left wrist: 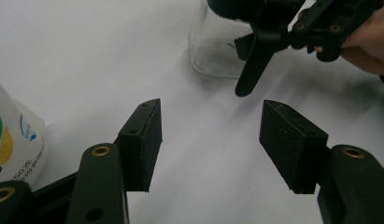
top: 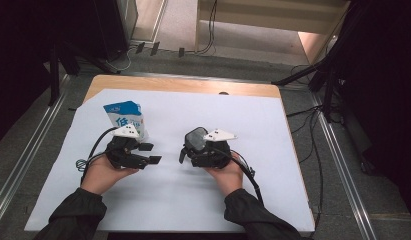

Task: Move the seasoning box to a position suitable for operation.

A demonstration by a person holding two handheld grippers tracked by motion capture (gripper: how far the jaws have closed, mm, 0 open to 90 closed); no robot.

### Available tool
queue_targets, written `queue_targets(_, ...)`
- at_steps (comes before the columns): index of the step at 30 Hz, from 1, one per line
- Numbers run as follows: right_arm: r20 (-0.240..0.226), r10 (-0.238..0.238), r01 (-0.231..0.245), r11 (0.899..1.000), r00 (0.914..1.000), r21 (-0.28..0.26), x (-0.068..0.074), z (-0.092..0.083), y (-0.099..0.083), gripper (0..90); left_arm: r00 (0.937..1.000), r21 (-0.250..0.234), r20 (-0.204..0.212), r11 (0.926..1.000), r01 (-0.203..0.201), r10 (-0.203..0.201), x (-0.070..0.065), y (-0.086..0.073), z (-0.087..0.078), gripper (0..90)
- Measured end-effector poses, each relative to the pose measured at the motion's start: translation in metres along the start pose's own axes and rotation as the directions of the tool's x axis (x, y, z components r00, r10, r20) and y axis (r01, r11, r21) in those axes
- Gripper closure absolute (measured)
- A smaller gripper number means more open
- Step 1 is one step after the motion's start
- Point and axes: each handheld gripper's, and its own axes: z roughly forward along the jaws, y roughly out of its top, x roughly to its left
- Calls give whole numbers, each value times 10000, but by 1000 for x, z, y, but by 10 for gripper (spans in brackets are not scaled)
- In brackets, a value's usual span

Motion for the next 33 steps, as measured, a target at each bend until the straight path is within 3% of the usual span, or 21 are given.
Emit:
queue_targets(5, 53, -227, 226, 9996, 9997, 159, 6, 13, -4, 158, 9999, 50, -116, 9999, -99, 100, 0, -4, 0, 411)
queue_targets(8, 123, -328, 328, 9995, 9994, -7, 8, 17, -5, 158, 9995, 79, -160, 9996, -267, 269, -1, -5, 2, 411)
queue_targets(19, 77, -533, 533, 9986, 9985, -11, 9, 19, -8, 144, 9994, 53, -130, 9995, -325, 326, -2, -7, 3, 397)
queue_targets(25, -96, -382, 383, 9992, 9992, 69, 8, 14, -6, 140, 9993, 69, -105, 9993, -370, 371, -2, -7, 5, 384)
queue_targets(33, -428, -212, 214, 9998, 9989, 39, 5, -7, -8, 141, 9990, -25, -47, 9990, -447, 447, -3, -5, 6, 376)
